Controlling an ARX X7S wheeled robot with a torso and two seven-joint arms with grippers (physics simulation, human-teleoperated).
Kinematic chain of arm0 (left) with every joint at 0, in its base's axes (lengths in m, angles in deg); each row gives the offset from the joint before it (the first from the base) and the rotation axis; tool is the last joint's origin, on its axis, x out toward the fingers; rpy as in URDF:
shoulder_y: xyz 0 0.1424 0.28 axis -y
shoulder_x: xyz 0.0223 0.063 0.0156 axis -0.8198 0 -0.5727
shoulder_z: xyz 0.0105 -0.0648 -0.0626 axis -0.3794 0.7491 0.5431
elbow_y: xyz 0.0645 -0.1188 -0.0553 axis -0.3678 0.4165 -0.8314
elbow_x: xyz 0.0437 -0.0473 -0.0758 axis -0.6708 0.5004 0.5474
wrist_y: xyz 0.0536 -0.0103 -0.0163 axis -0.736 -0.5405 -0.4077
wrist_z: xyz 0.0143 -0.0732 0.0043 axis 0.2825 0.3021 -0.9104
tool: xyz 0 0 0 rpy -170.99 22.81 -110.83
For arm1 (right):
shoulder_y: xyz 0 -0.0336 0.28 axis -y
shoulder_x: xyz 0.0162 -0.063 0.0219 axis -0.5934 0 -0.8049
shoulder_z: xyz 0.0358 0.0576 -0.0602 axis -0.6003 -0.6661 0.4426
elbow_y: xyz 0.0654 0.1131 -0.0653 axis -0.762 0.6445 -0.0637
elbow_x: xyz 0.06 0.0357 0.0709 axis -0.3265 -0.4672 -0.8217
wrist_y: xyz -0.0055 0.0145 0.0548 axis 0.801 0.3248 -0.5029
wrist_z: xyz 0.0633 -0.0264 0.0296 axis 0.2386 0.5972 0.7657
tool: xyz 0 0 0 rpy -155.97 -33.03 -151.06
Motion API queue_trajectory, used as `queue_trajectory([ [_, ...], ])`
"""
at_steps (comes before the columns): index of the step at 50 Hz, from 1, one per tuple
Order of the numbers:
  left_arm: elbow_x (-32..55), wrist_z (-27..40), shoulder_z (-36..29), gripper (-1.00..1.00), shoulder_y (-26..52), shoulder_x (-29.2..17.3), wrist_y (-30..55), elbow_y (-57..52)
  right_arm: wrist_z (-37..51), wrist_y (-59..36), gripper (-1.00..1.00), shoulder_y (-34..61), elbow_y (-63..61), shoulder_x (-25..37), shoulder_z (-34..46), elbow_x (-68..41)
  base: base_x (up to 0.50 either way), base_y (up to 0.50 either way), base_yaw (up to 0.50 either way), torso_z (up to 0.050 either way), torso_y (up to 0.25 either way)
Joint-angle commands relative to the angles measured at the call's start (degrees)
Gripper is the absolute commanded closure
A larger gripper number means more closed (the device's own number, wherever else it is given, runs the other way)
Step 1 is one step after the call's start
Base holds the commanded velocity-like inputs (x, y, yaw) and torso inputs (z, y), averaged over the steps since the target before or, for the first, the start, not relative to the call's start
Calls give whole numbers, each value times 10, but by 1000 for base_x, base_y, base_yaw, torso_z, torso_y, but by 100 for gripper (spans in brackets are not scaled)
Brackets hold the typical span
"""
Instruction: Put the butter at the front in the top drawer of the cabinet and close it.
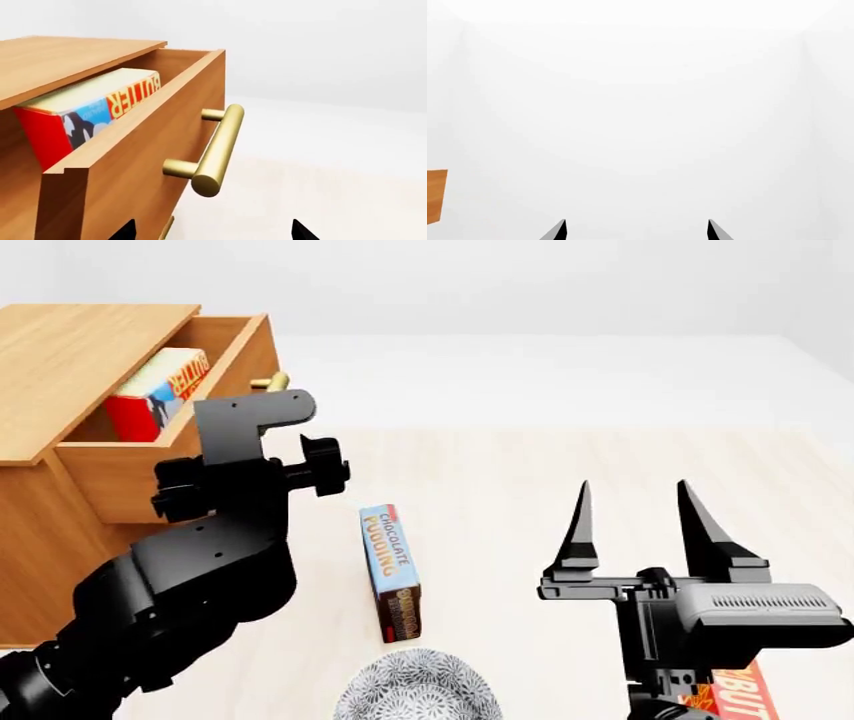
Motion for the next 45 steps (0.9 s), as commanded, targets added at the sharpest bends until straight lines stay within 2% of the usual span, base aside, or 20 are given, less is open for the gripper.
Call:
queue_trajectory([
  [1, -18, 22, -2, -100, 12, 0, 14, 17, 1, 0, -100, -1, -1, 2, 0, -2, 0, 0, 0, 0, 0],
  [25, -41, 54, 1, -100, 8, -4, 9, 39, 1, 4, -100, -2, 2, 3, 2, -2, 0, 0, 0, 0, 0],
  [45, -50, 50, 6, -100, 5, -4, 3, 79, 3, 3, -100, 1, 4, 3, 5, 0, 0, 0, 0, 0, 0],
])
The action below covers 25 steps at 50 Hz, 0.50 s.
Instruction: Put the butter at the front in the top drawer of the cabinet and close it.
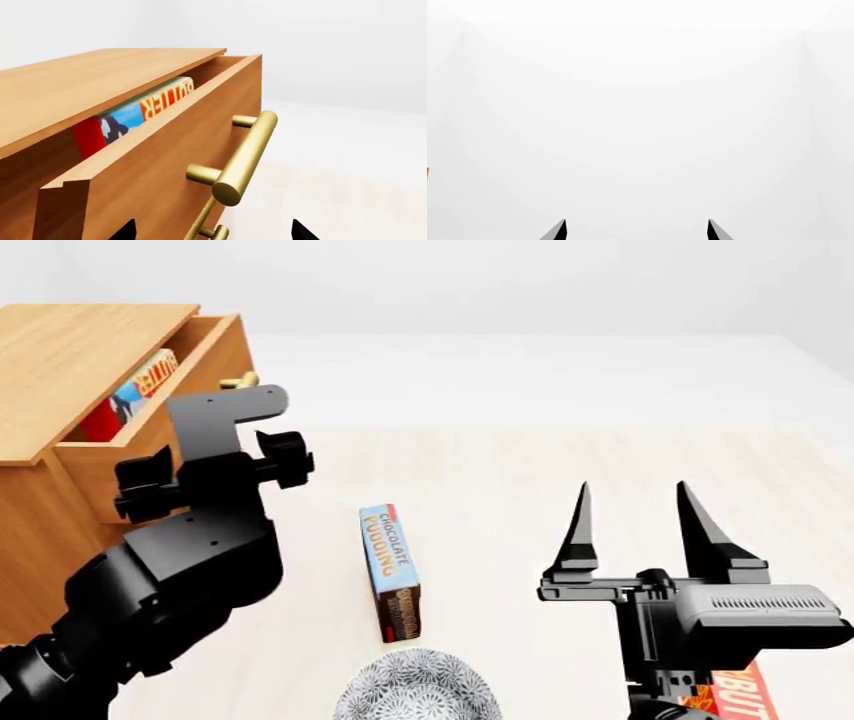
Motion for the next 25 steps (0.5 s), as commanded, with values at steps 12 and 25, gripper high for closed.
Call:
queue_trajectory([
  [12, -11, 3, 10, -100, -3, -5, -3, 42, 2, -1, -100, 2, 0, 1, 3, 2, 0, 0, 0, 0, 0],
  [25, -21, -3, 10, -100, 8, 4, -3, 79, 2, -2, -100, 4, 2, 0, 5, 1, 0, 0, 0, 0, 0],
])
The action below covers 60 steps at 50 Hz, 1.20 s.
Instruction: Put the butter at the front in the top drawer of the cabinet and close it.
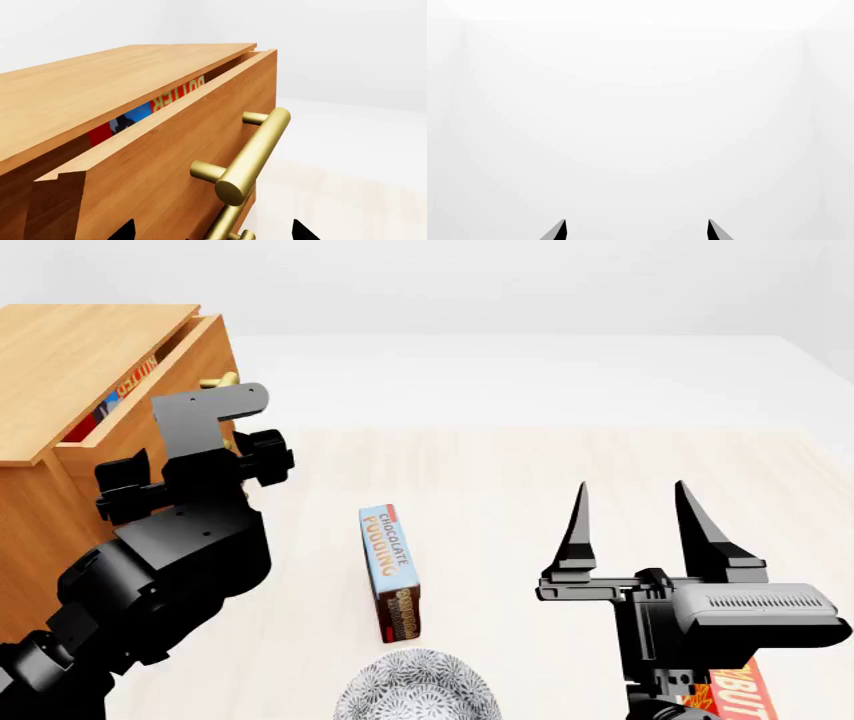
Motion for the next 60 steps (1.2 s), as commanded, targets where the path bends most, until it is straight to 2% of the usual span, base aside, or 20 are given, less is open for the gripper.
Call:
queue_trajectory([
  [1, -7, -2, 2, -100, 5, 4, 1, 33, 1, -1, -100, 1, 1, 0, 1, -1, 0, 0, 0, 0, 0],
  [60, -37, -16, 19, -100, 38, 22, -16, 161, 4, -3, -100, 7, 4, 1, 7, -3, 1, 0, 0, 0, 0],
])
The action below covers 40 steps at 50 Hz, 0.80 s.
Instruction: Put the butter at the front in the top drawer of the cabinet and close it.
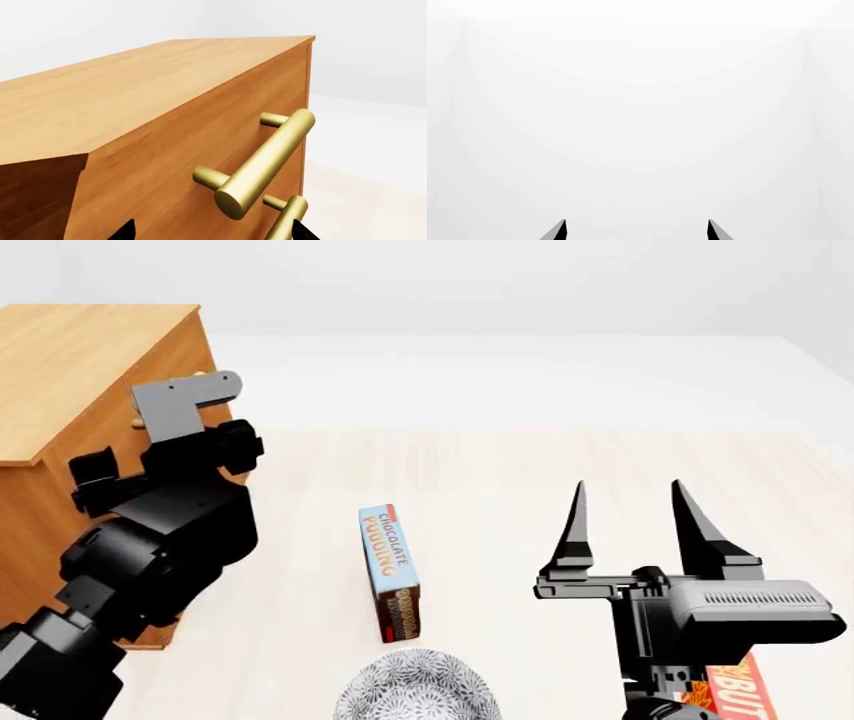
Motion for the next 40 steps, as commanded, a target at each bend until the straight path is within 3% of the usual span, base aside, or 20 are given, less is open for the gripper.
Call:
queue_trajectory([
  [1, 4, 1, 6, -100, 2, -12, -7, 14, 1, -1, -100, 1, 0, 0, 1, 0, 0, 3, 0, 0, 0],
  [40, 56, 17, 3, -100, -43, -55, 17, -249, 3, 2, -100, 1, 0, 3, 4, 0, 0, 0, 0, 0, 0],
])
